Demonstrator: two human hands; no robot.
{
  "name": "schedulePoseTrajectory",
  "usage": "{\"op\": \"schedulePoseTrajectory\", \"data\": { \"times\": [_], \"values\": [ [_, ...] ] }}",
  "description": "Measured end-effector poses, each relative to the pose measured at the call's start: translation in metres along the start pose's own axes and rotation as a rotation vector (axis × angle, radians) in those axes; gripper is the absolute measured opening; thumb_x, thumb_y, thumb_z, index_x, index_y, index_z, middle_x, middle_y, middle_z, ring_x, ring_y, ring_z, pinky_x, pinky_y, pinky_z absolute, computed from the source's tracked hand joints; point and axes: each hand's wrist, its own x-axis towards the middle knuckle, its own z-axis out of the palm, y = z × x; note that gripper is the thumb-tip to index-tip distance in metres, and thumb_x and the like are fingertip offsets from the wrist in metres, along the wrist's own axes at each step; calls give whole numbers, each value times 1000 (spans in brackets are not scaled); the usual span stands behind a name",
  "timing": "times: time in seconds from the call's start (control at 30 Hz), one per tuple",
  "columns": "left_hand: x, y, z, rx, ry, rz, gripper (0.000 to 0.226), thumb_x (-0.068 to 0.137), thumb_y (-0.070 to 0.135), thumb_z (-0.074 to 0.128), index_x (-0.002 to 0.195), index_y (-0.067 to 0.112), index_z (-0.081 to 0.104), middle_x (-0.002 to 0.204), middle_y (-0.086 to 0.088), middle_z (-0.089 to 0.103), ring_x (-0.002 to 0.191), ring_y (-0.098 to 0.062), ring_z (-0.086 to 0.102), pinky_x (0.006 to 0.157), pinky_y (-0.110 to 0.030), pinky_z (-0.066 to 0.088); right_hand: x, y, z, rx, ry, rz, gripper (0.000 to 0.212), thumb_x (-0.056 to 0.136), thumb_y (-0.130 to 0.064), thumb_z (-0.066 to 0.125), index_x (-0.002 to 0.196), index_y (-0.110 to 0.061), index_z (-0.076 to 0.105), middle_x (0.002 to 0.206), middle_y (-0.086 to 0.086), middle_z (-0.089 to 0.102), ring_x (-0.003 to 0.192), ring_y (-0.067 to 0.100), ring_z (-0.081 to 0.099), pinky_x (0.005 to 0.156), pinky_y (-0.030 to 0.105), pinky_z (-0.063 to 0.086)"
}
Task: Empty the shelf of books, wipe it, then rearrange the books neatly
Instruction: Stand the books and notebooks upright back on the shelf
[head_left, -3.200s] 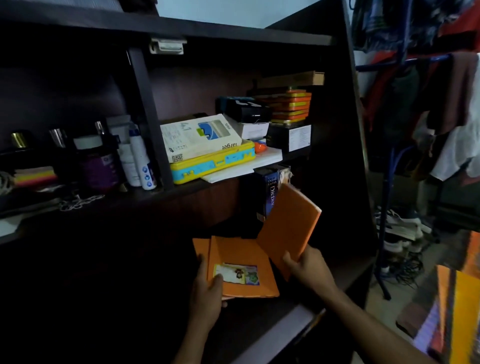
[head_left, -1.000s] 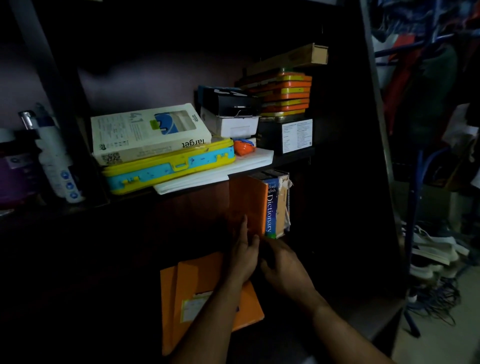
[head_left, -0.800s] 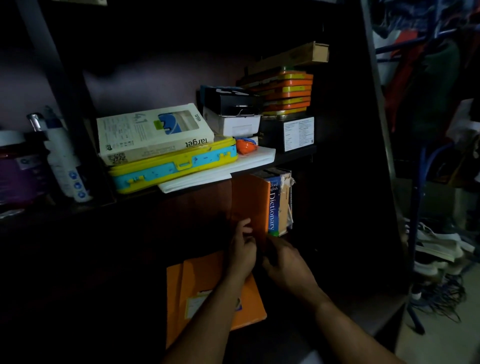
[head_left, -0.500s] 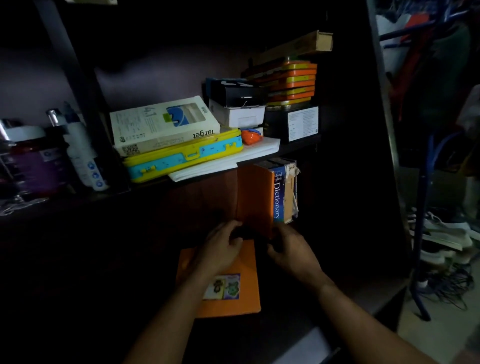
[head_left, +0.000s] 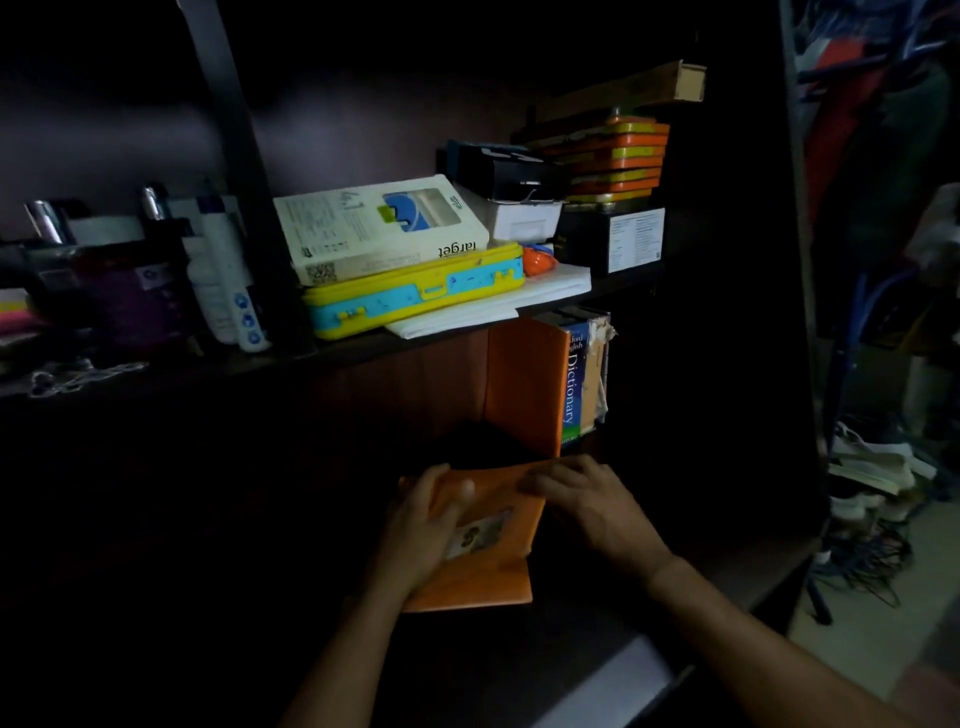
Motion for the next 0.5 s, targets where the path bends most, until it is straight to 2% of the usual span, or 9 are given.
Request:
{"op": "schedulePoseTrajectory", "data": {
  "times": [0.07, 0.1, 0.17, 0.2, 0.27, 0.3, 0.37, 0.43, 0.5],
  "values": [
    [3, 0, -7, -288, 54, -90, 84, 82, 89, 34, 137, 31, 58, 139, 2, 57, 127, -22, 55, 107, -43, 44, -6, 1, 0, 77, 171, 66, 36, 98, -49, 37, 130, -39, 49, 126, -6, 62, 98, 15, 54, 79, 39, 52],
    [3, -3, -10, -430, 98, -118, 90, 77, 94, 33, 131, 29, 62, 132, -2, 63, 121, -22, 60, 99, -41, 49, -8, 0, -1, 128, 242, 123, 34, 97, -49, 37, 128, -40, 48, 122, -5, 63, 95, 12, 53, 78, 38, 52],
    [3, -5, -14, -558, 173, -124, 89, 79, 92, 32, 128, 26, 63, 122, -4, 68, 112, -22, 65, 84, -31, 48, -11, -1, -4, 266, 371, 246, 35, 98, -48, 36, 128, -37, 51, 117, -1, 65, 97, 10, 55, 80, 37, 53],
    [0, -5, -14, -555, 176, -110, 88, 79, 92, 34, 132, 27, 61, 122, -3, 67, 111, -21, 65, 83, -31, 47, -12, -1, -5, 307, 391, 290, 41, 98, -50, 36, 132, -34, 52, 118, 0, 66, 101, 8, 56, 84, 36, 53],
    [-8, 0, -12, -425, 133, -61, 69, 82, 83, 49, 134, 39, 55, 125, 3, 65, 117, -19, 63, 92, -36, 49, -14, 0, -6, 348, 376, 336, 47, 99, -51, 33, 141, -33, 48, 125, -2, 64, 109, 7, 58, 90, 35, 52],
    [-10, 3, -10, -315, 96, -36, 51, 90, 67, 57, 136, 46, 49, 128, 6, 63, 122, -19, 61, 98, -37, 49, -14, 2, -5, 372, 365, 348, 46, 101, -48, 34, 143, -35, 45, 126, -3, 64, 111, 9, 60, 91, 37, 54],
    [-10, 5, -4, -93, 12, 56, 55, 97, 45, 61, 145, 56, 35, 145, 7, 52, 135, -18, 50, 111, -41, 42, -13, 6, -4, 363, 342, 362, 44, 102, -43, 35, 145, -37, 41, 126, -4, 64, 110, 11, 62, 91, 39, 55],
    [-10, 7, 1, 100, -115, 70, 64, 98, 47, 58, 152, 54, 26, 159, 11, 34, 146, -18, 35, 118, -39, 33, -12, 6, -3, 320, 288, 354, 43, 102, -50, 32, 142, -37, 41, 126, -5, 64, 109, 10, 63, 91, 36, 55],
    [-11, 6, 3, 199, -166, 47, 60, 99, 49, 56, 153, 46, 30, 161, 11, 30, 147, -17, 30, 118, -35, 28, -9, 4, -3, 329, 248, 341, 43, 101, -59, 27, 134, -36, 41, 121, -6, 64, 100, 9, 65, 85, 31, 55]
  ]
}}
